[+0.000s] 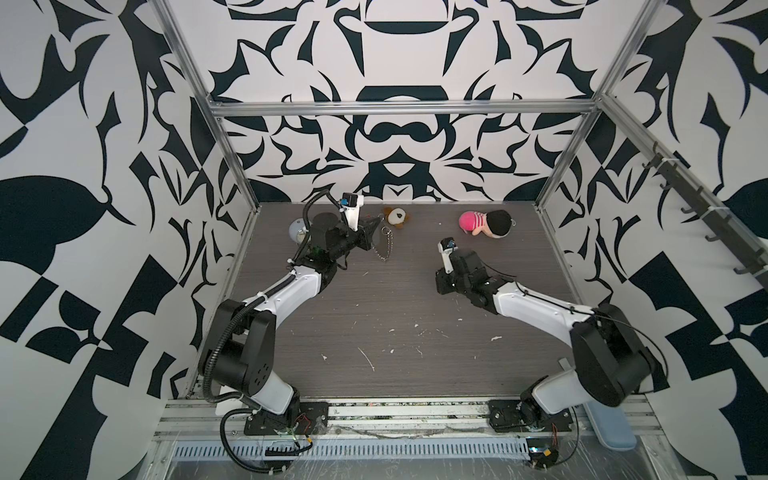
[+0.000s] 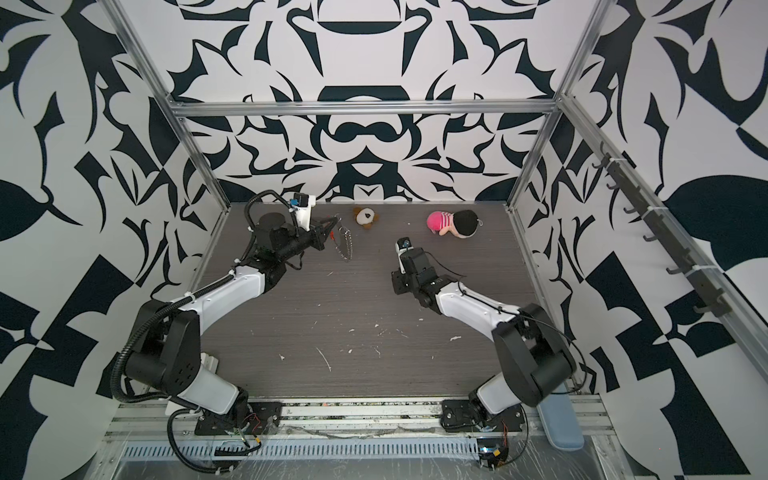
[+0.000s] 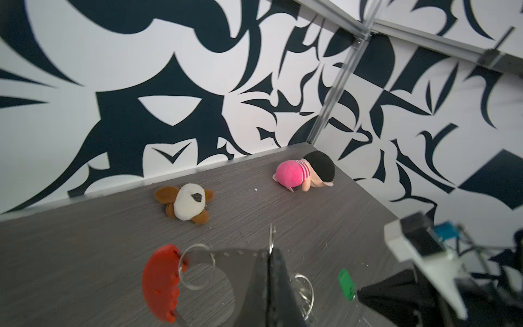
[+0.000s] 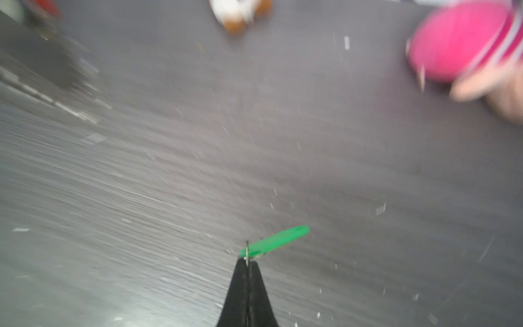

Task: Put the keys on the keyring
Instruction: 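Lift the green-tagged key with the right gripper toward the left gripper, then bring the key's ring against the split ring held by the left gripper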

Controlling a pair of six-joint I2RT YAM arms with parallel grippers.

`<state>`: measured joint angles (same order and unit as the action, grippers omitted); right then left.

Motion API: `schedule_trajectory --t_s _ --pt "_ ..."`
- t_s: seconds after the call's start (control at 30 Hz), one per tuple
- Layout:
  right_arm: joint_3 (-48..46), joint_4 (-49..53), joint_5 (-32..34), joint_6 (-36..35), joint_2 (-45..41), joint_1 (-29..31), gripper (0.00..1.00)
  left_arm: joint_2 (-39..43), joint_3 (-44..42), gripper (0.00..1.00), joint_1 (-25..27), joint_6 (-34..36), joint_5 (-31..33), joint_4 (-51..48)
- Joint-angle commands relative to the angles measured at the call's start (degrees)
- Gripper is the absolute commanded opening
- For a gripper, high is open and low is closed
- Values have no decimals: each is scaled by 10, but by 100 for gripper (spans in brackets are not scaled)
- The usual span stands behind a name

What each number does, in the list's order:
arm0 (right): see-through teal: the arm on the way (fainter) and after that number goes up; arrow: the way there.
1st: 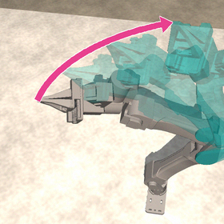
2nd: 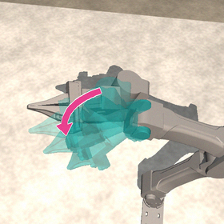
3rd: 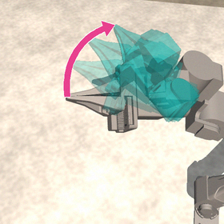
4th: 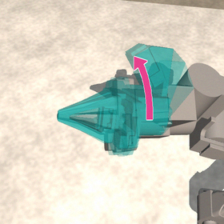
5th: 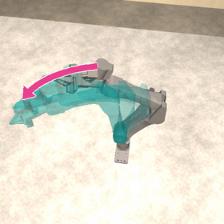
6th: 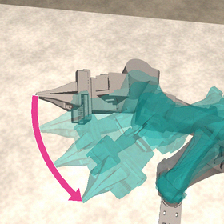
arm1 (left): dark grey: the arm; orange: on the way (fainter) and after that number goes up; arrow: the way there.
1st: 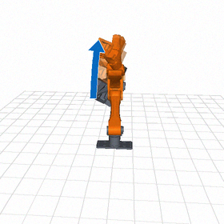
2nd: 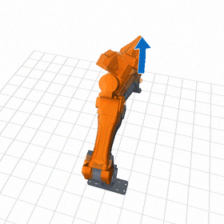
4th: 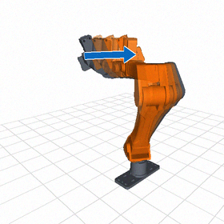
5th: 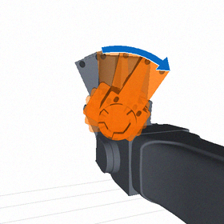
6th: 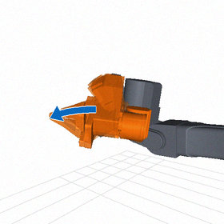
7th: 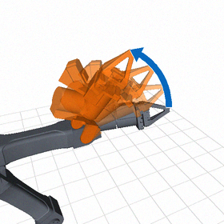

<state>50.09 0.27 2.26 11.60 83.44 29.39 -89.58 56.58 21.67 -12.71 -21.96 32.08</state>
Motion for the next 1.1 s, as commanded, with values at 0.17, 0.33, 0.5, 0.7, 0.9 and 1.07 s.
schedule_trajectory --t_s 0.17,0.33,0.5,0.7,0.9,1.07 --pt "75 -30 -350 -34 -84 -71 0 -2 25 0 3 129 -155 93" --pt "117 -22 -411 -20 -82 -72 0 -20 44 0 4 116 -227 120" --pt "139 -4 -420 -10 -85 -72 0 -21 46 0 8 103 -249 137" --pt "158 -5 -442 16 -77 -72 0 -17 37 0 18 109 -271 139" --pt "168 -6 -441 17 -80 -66 0 -17 37 0 22 106 -278 130" --pt "183 2 -425 5 -77 -52 0 -13 53 0 28 114 -280 85"
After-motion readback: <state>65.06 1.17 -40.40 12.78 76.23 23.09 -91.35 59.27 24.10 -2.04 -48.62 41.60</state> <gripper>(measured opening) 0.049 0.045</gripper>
